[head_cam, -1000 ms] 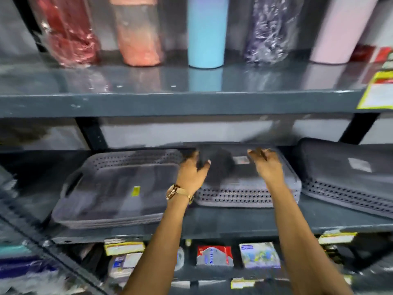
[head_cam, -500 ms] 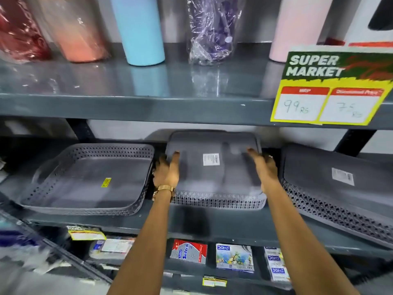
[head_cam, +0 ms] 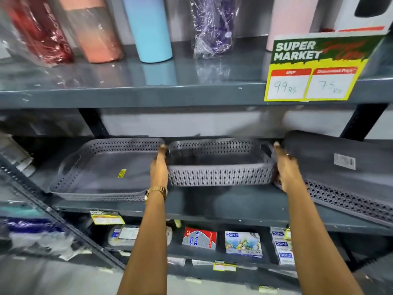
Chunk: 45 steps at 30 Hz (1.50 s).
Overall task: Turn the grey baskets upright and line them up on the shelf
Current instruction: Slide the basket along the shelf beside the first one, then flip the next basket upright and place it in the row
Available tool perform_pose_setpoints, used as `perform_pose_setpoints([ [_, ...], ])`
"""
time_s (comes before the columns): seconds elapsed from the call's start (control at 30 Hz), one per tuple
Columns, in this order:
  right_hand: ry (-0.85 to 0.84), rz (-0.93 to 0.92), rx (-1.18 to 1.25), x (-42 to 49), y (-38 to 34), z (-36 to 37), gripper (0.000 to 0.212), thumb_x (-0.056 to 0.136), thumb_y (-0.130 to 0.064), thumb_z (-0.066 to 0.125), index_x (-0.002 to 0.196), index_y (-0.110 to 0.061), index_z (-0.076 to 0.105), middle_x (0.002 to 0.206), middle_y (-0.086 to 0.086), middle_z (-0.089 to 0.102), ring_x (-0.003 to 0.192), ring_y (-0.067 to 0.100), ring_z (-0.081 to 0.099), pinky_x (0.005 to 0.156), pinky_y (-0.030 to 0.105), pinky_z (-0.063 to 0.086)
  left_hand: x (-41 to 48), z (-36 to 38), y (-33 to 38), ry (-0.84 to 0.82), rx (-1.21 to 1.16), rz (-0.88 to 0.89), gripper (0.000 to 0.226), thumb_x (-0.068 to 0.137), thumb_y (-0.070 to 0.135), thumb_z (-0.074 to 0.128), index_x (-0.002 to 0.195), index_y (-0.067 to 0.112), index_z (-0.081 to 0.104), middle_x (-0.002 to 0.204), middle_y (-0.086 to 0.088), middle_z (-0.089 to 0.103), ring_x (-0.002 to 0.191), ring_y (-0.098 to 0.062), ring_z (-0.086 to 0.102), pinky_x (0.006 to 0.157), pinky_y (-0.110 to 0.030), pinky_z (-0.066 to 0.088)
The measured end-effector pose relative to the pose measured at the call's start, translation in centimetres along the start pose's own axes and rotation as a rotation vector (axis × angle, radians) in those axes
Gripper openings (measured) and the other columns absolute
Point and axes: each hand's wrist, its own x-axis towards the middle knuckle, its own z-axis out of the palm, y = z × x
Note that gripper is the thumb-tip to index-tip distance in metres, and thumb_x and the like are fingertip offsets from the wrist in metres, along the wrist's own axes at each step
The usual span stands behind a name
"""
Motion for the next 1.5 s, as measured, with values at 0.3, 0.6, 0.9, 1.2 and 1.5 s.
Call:
perform_pose_setpoints([
  [0.3, -0.049, -0.024, -0.260, -2.2, 5.0, 0.2, 0.041, 0.098, -0.026, 0.045, 0.131, -0.002, 0.048, 0.128, 0.018, 0.055, 0.109, 0.034, 0.053, 0.080, 0.031, 0.035, -1.5, -0.6, -4.6, 0.016, 0.640, 0.226, 0.059, 0.096, 0.023, 0.051, 0.144, -0.004, 0.030, 0.135, -0.030, 0.053, 0.122, -0.044, 0.052, 0.102, -0.044, 0.041],
  [0.6, 0.027, -0.286, -0.199, -2.5, 3.4, -4.5, 0.033, 0.093, -0.031, 0.052, 0.109, -0.004, 0.065, 0.097, 0.009, 0.062, 0.092, 0.023, 0.058, 0.090, 0.038, 0.050, -7.1, 5.9, -2.8, -0.042, 1.033, 0.696, 0.059, 0.095, 0.026, 0.047, 0.145, 0.000, 0.030, 0.149, -0.025, 0.036, 0.142, -0.038, 0.028, 0.118, -0.045, 0.026],
  [0.9, 0.275, -0.398, -0.414, 4.7, -0.5, -16.8, 0.028, 0.092, -0.019, 0.053, 0.110, 0.001, 0.061, 0.108, 0.027, 0.066, 0.099, 0.039, 0.062, 0.085, 0.042, 0.051, -13.0, 24.5, -1.5, -0.423, 0.748, 0.563, 0.049, 0.093, 0.026, 0.055, 0.138, 0.008, 0.047, 0.138, -0.020, 0.053, 0.127, -0.036, 0.050, 0.103, -0.036, 0.040],
  [1.2, 0.279, 0.004, -0.656, 12.2, 0.8, -26.0, 0.093, 0.080, -0.063, 0.055, 0.145, -0.004, 0.025, 0.152, 0.029, 0.023, 0.136, 0.048, 0.031, 0.110, 0.058, 0.028, -10.6, 34.1, -3.6, -0.285, 0.810, 0.273, 0.054, 0.094, 0.040, 0.048, 0.126, -0.004, 0.050, 0.131, -0.033, 0.055, 0.120, -0.048, 0.052, 0.095, -0.046, 0.044],
  [1.5, 0.409, -0.397, -0.129, 13.6, -2.7, -27.0, 0.069, 0.093, -0.058, 0.033, 0.131, -0.002, 0.050, 0.137, 0.023, 0.050, 0.126, 0.036, 0.044, 0.106, 0.041, 0.030, -13.2, 35.9, -2.5, -0.039, 0.101, 0.353, 0.078, 0.083, 0.064, 0.033, 0.135, 0.008, 0.048, 0.140, -0.021, 0.046, 0.130, -0.035, 0.044, 0.112, -0.050, 0.032],
])
